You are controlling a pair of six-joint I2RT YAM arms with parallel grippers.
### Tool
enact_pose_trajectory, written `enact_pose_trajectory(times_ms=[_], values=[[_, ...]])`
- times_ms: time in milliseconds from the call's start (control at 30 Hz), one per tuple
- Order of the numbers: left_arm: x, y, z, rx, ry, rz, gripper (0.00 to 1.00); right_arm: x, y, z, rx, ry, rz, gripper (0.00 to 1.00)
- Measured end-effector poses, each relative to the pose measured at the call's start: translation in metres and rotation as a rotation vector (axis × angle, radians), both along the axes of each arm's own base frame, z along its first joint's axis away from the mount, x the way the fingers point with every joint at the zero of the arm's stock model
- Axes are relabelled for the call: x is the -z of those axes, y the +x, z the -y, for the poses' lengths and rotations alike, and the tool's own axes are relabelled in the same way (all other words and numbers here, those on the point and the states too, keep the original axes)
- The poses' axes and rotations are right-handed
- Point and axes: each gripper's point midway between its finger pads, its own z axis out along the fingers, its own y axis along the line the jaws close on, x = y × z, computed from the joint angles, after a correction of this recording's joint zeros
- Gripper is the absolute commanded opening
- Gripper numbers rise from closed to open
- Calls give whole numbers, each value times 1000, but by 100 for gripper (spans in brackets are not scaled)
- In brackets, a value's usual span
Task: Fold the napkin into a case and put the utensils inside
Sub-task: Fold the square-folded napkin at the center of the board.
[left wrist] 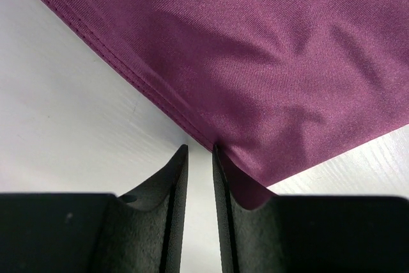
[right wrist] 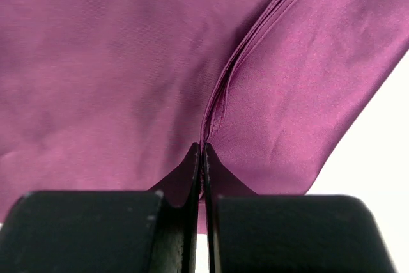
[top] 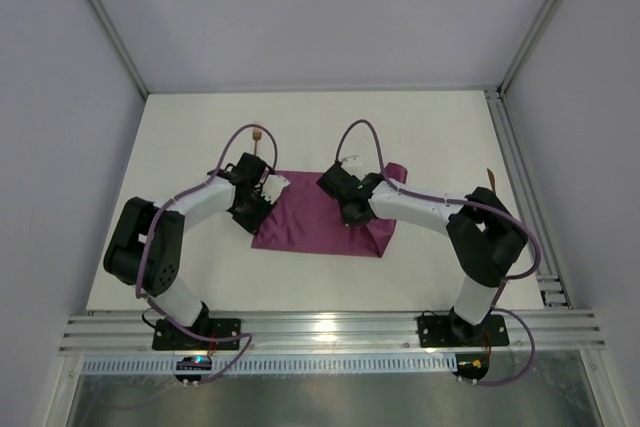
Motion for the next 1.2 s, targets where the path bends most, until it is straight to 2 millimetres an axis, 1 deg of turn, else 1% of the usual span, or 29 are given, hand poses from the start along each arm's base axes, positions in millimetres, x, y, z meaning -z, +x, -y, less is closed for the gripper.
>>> enact_pose_trajectory(times_ms=[167,267,367,467,633,733,967,1067,1200], values=[[0,0,0,-14,-34,-15,21,-9,2,-30,-92,43,53,3],[0,0,0,-20,-49,-21,18,-16,0,-54,-162,80,83,3],[0,-1,0,-26,-62,-28,17,-22,-2,-80,-226,119,112,3],[0,0,0,-36,-78,-34,15,-23,-5,-106,-277,160,128,3],[0,1,-2,-49,-96,-39,10,-19,-13,-138,-342,203,136,3],[0,2,-2,-54,-103,-42,8,-22,-18,-158,-375,231,153,3],[0,3,-3,-67,-125,-52,3,-36,-27,-195,-430,326,202,3],[0,3,-3,-70,-132,-55,2,-34,-26,-205,-438,351,206,3],[0,3,-4,-85,-150,-63,2,-25,-27,-212,-440,369,190,3]])
